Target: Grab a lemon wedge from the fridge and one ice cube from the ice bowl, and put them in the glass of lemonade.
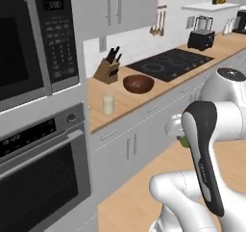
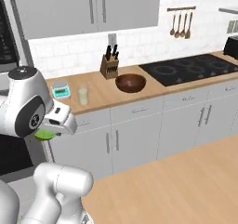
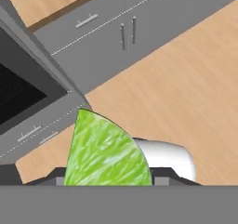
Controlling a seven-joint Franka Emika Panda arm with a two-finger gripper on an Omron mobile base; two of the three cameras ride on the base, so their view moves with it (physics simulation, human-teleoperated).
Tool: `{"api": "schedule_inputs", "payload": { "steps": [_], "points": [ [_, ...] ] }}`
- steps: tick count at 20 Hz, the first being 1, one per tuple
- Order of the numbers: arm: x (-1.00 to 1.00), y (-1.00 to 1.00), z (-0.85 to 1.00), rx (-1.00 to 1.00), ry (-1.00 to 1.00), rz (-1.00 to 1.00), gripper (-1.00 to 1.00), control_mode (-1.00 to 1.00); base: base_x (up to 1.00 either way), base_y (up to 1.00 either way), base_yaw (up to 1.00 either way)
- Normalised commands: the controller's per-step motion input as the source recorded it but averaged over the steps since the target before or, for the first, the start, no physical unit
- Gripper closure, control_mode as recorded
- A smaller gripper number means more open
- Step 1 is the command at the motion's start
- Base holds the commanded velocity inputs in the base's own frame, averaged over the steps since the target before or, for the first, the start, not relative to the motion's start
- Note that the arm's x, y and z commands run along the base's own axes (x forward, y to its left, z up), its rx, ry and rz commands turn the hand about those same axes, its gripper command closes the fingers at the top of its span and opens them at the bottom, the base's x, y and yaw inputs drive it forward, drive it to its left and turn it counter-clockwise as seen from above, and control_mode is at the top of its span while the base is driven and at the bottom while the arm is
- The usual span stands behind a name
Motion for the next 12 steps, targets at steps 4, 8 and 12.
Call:
{"api": "schedule_inputs", "payload": {
  "steps": [4, 8, 12],
  "points": [
    [0.00, 0.00, 0.00, 0.00, 0.00, 0.00, 1.00, 1.00, 0.99, -0.58, 0.34],
    [0.00, 0.00, 0.00, 0.00, 0.00, 0.00, 1.00, 1.00, 0.62, -0.42, 0.58],
    [0.00, 0.00, 0.00, 0.00, 0.00, 0.00, 1.00, 1.00, 0.39, -0.52, 0.76]
  ]
}}
